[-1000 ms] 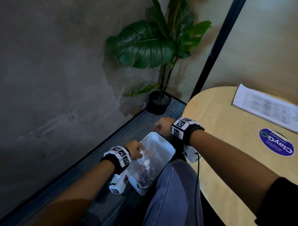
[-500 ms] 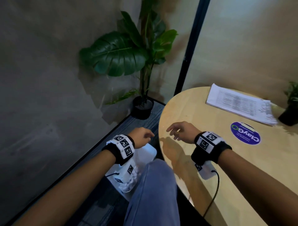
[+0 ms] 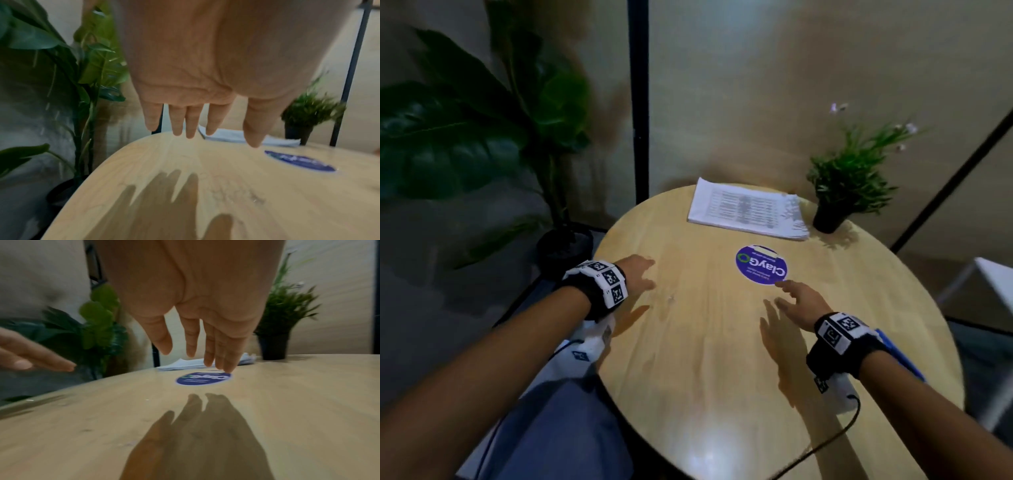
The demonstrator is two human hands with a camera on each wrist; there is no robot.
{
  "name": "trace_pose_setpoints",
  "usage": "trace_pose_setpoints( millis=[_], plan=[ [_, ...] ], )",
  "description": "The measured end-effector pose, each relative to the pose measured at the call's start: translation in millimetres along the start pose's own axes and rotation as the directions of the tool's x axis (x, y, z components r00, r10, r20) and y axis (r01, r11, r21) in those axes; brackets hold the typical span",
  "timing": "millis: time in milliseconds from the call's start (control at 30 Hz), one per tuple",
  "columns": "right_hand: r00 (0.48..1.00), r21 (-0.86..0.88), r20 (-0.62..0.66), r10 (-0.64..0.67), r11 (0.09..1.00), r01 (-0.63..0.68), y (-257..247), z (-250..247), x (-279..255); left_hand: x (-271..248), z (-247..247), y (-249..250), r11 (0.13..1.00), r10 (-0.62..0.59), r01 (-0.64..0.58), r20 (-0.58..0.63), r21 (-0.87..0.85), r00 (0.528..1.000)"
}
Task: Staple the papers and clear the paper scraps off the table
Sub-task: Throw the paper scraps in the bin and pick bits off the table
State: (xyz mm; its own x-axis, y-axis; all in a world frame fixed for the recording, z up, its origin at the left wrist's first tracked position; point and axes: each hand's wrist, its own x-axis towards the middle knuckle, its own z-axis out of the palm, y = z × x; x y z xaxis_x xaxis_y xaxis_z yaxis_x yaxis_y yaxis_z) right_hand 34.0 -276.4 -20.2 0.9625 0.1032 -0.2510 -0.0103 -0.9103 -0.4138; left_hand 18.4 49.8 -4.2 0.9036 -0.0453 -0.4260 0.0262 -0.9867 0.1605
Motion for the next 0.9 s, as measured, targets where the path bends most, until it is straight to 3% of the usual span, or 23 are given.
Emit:
trace_pose_setpoints(
  millis=[100, 267, 467, 600, 767, 900],
  plan=[
    [0.994, -0.085, 0.024, 0.109, 0.991, -0.107, 38, -17, 22, 25, 14, -1, 0.992, -0.085, 0.08, 0.045, 0.099, 0.995],
    [0.963, -0.117, 0.027, 0.267, 0.958, -0.263, 78, -38, 73, 55, 26, -9, 0.977, -0.202, 0.194, 0.094, 0.087, 0.975],
    [0.955, -0.095, -0.053, 0.292, 0.95, -0.296, 99, -21, 136, 84, 44, -12, 0.98, -0.196, 0.192, 0.082, 0.058, 0.977],
    [0.966, -0.094, -0.095, 0.24, 0.964, -0.249, 81, 10, 162, 94, 49, -4, 0.988, -0.145, 0.14, 0.081, 0.06, 0.986],
    [0.996, -0.295, 0.078, 0.031, 0.956, -0.007, 43, 12, 169, 91, 52, 29, 0.998, -0.005, -0.001, 0.102, 0.062, 0.995],
    [0.951, -0.293, 0.268, -0.153, 0.928, 0.232, 18, 24, 119, 80, 62, 56, 0.987, 0.132, -0.142, 0.138, 0.069, 0.982]
  ],
)
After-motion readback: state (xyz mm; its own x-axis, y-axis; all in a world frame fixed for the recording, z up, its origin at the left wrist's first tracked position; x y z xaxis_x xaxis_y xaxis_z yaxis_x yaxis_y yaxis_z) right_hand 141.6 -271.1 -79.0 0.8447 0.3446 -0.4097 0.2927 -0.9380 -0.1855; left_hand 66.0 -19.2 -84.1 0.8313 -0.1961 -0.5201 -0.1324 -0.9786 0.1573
